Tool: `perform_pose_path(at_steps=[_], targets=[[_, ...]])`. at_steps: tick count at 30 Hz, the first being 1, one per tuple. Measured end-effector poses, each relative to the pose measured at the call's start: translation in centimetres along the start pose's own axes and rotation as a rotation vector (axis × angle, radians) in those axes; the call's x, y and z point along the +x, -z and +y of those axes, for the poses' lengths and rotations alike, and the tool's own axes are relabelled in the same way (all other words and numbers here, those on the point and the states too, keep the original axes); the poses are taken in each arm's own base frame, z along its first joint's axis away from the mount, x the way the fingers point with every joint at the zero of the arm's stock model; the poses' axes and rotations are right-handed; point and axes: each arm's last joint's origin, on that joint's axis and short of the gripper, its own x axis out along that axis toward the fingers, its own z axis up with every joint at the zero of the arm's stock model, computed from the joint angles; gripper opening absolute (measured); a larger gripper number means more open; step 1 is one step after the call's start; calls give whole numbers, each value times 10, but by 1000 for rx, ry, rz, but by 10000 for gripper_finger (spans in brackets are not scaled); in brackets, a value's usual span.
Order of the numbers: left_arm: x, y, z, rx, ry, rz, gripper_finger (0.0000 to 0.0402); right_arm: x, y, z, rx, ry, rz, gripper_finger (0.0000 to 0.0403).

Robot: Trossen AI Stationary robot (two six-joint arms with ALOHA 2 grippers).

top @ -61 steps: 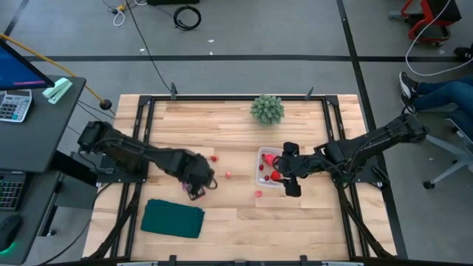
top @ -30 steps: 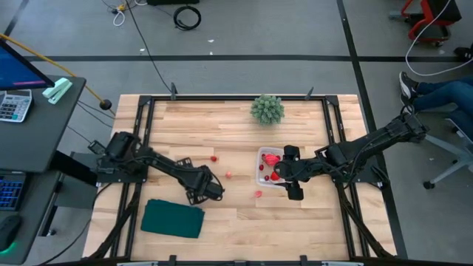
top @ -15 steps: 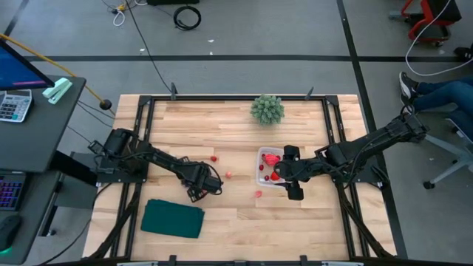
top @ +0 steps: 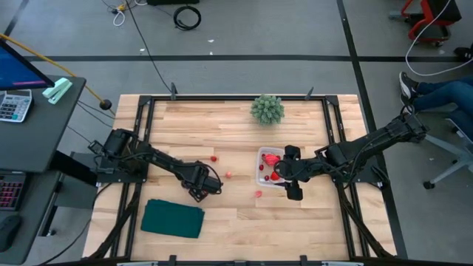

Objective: Pick and placing Produce into tupperware
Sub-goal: Put the violet onion into the transparent bin

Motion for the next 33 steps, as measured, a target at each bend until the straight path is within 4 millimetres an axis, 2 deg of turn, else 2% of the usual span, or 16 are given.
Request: perform_pose_path(at_steps=[6,12,19,25,29,33], targets=[[-10,-6,-6,-26,31,-29,207,0,0,0,9,1,0,290],[-51,-33,-25,19,196,-172,204,0,0,0,2,1,-1,290],[-108,-74,-42,76,433,-519,200,-1,4,-2,17,8,44,290],[-142,-115,-42,147,626,-887,196,-6,36,0,212,29,347,290],[-147,-135,-32,184,610,-1007,204,-9,50,7,213,60,421,290],[-124,-156,-36,163,582,-1003,212,-10,52,12,171,53,410,290]])
